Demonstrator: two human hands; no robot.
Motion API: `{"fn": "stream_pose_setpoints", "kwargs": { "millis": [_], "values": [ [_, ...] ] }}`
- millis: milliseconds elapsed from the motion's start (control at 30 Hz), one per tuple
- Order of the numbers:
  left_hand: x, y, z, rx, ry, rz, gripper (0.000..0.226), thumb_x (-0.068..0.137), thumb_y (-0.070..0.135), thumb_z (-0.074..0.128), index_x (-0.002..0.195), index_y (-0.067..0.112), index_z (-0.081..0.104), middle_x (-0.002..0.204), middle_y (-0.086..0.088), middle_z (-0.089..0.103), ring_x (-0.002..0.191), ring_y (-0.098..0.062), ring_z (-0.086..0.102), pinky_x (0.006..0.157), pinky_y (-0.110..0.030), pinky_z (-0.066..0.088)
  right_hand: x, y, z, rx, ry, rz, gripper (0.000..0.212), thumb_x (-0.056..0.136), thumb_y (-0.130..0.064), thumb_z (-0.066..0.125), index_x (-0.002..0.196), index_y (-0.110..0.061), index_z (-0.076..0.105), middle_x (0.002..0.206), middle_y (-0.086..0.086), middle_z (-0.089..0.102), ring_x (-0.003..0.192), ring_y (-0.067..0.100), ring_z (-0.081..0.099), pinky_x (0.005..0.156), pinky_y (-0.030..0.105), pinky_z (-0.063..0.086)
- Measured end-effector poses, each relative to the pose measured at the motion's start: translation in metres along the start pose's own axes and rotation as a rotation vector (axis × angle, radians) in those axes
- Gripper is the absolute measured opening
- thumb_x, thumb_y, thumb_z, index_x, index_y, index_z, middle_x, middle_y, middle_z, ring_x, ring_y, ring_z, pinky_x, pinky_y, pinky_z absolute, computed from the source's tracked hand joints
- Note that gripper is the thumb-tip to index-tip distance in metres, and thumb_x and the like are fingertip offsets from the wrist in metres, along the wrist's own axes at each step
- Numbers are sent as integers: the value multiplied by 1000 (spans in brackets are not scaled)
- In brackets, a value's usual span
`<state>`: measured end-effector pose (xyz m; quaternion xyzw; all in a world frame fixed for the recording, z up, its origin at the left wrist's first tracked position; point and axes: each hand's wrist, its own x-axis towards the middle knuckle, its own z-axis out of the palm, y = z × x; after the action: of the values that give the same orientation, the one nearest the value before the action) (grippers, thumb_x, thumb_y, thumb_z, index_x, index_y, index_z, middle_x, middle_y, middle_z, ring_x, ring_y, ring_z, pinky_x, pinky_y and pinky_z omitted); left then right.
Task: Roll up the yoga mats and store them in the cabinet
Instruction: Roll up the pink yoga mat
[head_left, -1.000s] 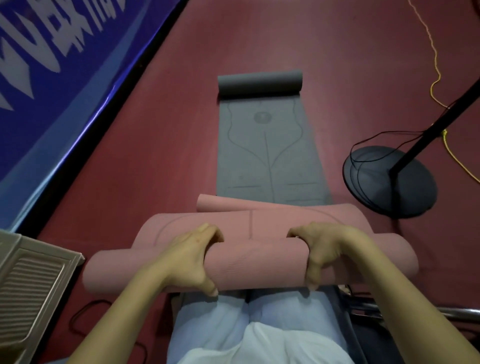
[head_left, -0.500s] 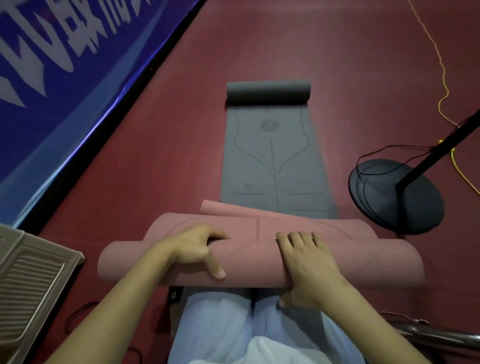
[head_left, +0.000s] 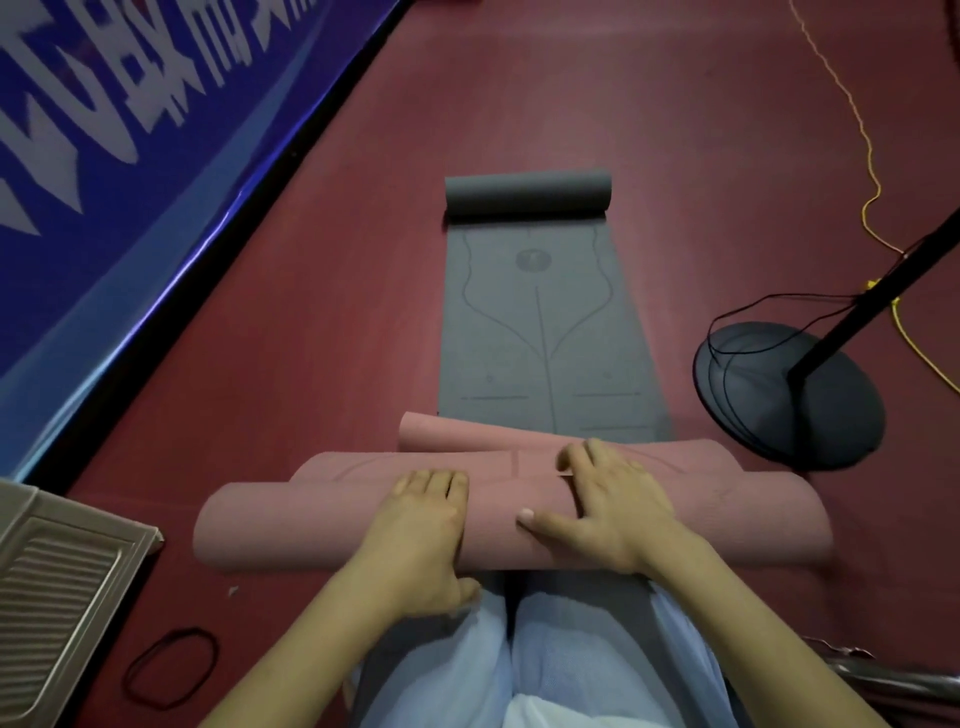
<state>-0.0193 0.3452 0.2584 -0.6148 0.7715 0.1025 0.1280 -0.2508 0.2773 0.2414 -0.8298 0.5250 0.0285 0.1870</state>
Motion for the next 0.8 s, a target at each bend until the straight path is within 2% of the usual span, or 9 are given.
{"fn": "stream_pose_setpoints", "kwargs": {
  "millis": [100,200,267,333,400,467,600,733,800],
  "values": [
    [13,9,1,79,-46,-47,119,52,73,84,140,8,37,139,-10,47,124,-30,48,111,-40,35,-1,-3,10,-73,150,17,76,75,-95,25,94,-23,44,98,-4,48,95,23,47,83,39,40],
    [23,4,3,43,-59,-50,114,44,74,87,129,12,43,131,-6,53,117,-28,53,105,-39,39,-6,-8,23,-110,294,10,65,86,-84,31,87,-21,49,91,2,58,86,29,52,79,44,44],
    [32,-4,0,-11,-82,-49,108,42,78,85,121,16,47,126,-2,58,114,-26,56,100,-38,40,-6,-8,32,-136,325,0,69,87,-81,36,92,-17,60,90,5,62,84,32,55,81,46,45],
    [43,-11,-9,-36,-122,-42,99,42,80,84,111,18,49,119,-1,63,108,-26,60,88,-38,41,-2,-5,34,-126,319,13,75,86,-83,37,99,-15,65,92,5,64,86,32,58,84,45,46],
    [53,-16,-15,-67,-149,-40,95,40,81,83,105,19,51,113,1,67,101,-26,63,80,-36,45,6,-3,27,-101,282,42,74,84,-85,35,95,-18,64,91,4,66,88,31,61,83,42,45],
    [57,-18,-16,-120,-145,-54,95,34,82,81,104,23,56,107,4,69,93,-24,64,80,-38,52,13,-4,17,-103,235,68,73,83,-86,33,90,-19,62,92,4,69,91,29,64,82,40,43],
    [53,-17,-12,-125,-108,-46,88,33,80,75,102,28,59,102,10,69,89,-20,64,77,-38,53,16,-16,5,-120,226,140,73,86,-83,33,98,-18,65,103,7,73,101,30,66,87,39,41],
    [44,-20,-21,-111,-114,-43,84,28,80,73,95,31,60,88,12,68,77,-17,63,72,-38,55,7,-26,6,-98,208,196,88,78,-83,14,104,-15,64,108,9,72,105,31,64,94,40,39],
    [39,-19,-28,-103,-145,-27,85,28,81,73,95,30,62,86,11,67,76,-17,62,72,-38,57,0,-30,1,-89,172,211,90,79,-83,12,105,-15,65,110,10,72,106,32,64,93,39,40]
  ]
}}
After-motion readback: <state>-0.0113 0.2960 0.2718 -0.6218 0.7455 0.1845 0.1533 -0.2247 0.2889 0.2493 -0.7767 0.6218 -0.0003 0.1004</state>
